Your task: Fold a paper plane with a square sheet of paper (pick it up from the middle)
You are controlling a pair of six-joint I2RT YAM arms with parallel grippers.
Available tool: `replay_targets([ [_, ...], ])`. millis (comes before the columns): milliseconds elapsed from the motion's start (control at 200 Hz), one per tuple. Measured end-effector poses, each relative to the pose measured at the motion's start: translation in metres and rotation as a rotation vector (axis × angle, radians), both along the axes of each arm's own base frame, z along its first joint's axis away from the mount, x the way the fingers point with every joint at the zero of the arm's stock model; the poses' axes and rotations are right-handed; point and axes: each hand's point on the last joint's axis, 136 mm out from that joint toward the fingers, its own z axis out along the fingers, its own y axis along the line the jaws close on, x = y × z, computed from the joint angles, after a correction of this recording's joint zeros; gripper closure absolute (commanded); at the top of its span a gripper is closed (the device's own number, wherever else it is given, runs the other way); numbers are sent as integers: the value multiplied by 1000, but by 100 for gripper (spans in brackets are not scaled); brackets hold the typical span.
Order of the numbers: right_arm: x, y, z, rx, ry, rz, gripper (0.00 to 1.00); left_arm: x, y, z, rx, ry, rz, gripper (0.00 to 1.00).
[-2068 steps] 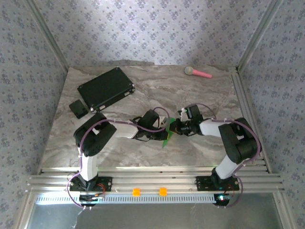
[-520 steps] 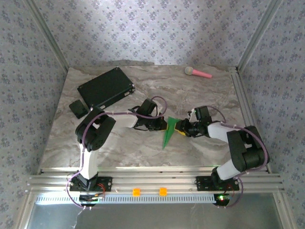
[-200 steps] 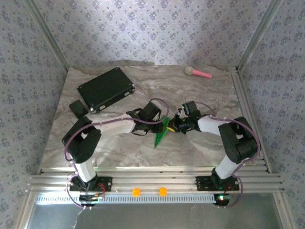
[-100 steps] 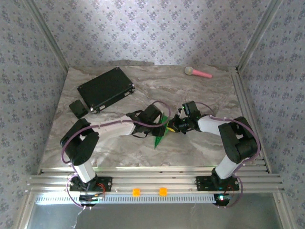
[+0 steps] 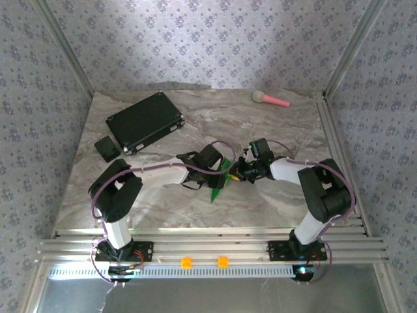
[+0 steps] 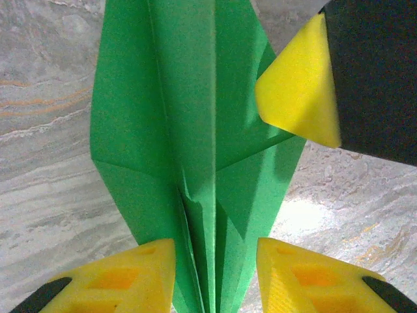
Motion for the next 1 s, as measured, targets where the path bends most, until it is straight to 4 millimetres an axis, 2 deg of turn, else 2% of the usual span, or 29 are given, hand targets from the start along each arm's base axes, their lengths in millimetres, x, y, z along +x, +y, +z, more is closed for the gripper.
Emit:
replay_targets([
  [695,0,0,1,6,3,3,90,4,-3,-14,38,6,-17,71],
  [999,-1,1,0,10,8,6,89,5,-4,-21,52,13,-18,80],
])
